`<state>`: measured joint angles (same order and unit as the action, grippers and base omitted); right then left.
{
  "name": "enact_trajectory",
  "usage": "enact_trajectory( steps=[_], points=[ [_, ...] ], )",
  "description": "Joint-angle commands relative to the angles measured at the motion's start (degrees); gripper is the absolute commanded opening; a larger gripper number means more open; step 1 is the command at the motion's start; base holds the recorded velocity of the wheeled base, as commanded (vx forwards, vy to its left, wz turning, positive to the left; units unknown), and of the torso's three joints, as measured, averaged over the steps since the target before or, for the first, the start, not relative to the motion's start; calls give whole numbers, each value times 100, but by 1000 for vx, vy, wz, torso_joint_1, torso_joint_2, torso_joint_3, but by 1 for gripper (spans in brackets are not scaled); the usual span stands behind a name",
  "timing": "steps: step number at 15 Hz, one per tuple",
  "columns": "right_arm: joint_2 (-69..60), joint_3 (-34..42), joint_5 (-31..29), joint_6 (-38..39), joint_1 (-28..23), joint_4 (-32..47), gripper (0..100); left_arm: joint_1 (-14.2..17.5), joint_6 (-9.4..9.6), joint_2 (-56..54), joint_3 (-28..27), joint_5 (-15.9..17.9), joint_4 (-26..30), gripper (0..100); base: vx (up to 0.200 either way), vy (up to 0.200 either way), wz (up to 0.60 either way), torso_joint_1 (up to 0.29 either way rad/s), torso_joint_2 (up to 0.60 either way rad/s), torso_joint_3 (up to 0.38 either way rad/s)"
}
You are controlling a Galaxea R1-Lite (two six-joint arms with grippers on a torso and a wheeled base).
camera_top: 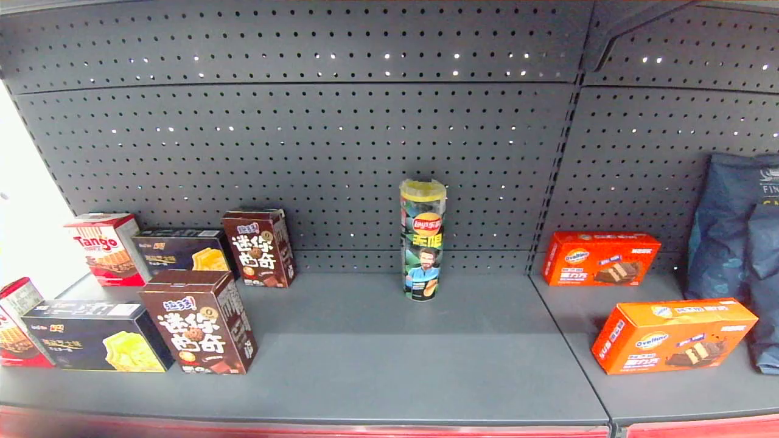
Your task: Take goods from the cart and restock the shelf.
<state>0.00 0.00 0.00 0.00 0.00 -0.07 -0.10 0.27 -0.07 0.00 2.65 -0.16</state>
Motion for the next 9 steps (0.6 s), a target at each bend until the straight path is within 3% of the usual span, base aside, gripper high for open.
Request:
enact_trajectory(
  steps=[1,9],
  points=[
    [0,0,0,0,9,-1,100,1,0,7,0,-1,-2,100,0,0,0,0,0,0],
    [0,0,0,0,0,-1,100,1,0,7,0,-10,-2,100,0,0,0,0,0,0]
  ],
)
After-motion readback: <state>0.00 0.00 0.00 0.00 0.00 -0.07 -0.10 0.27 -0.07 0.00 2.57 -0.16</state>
